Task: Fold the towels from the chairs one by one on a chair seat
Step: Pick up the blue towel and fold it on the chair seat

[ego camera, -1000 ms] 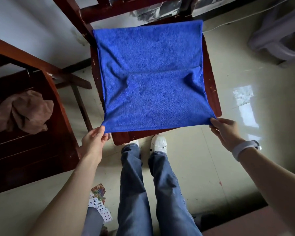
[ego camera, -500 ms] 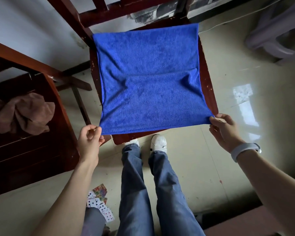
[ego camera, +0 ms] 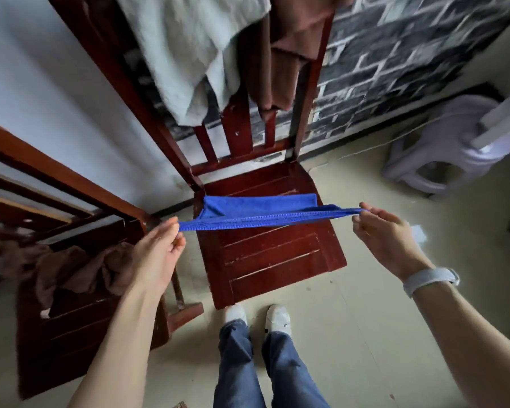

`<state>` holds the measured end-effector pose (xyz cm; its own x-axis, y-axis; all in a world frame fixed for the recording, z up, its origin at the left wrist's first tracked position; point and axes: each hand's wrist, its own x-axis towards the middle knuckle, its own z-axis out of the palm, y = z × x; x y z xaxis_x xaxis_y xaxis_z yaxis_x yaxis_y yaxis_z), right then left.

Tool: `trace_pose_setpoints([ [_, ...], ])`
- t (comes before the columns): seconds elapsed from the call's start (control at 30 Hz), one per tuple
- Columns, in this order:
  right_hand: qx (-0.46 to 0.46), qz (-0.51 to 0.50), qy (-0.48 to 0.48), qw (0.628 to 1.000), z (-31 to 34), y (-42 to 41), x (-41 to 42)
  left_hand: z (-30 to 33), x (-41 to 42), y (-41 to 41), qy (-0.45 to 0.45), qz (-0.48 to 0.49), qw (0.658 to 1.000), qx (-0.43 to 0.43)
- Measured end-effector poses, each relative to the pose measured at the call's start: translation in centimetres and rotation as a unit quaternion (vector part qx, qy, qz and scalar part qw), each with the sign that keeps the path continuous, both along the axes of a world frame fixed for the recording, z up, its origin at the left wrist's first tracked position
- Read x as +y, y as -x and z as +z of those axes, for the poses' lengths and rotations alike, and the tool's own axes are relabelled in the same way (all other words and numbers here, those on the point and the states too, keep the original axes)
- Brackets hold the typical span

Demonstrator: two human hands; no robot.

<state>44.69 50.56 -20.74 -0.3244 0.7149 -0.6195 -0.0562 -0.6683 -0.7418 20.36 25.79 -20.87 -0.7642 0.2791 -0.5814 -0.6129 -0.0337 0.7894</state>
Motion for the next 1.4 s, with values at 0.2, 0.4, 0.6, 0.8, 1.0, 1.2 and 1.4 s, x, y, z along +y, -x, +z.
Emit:
trace_pose_setpoints([
  [0.2,-0.159,0.097,-0.227,0.956,4.9,0.8,0.7,6.0,0.9,1.0,0.000,-0.035,0.996,0.080],
  [0.4,-0.254,0.128,-0.396,0.873,7.3,-0.2,1.7,7.5,0.1,2.0,0.103,-0.114,0.967,0.202],
  [0.6,-0.300,0.148,-0.508,0.794,8.1,-0.8,2.1,7.4,-0.8,2.2,0.201,-0.221,0.916,0.268],
  [0.8,-0.274,0.167,-0.489,0.811,8.4,-1.0,1.2,7.4,-1.5,2.0,0.252,-0.190,0.887,0.337],
  [1.0,-0.259,0.192,-0.570,0.756,9.2,-0.9,0.9,8.6,-2.1,1.5,0.267,-0.171,0.856,0.410],
  [1.2,-0.256,0.194,-0.518,0.793,9.0,-1.3,0.9,8.7,-2.8,1.3,0.238,-0.216,0.845,0.428],
  [1.4,-0.208,0.157,-0.390,0.883,8.5,-1.8,1.1,8.4,-3.2,1.3,0.218,-0.211,0.873,0.381],
])
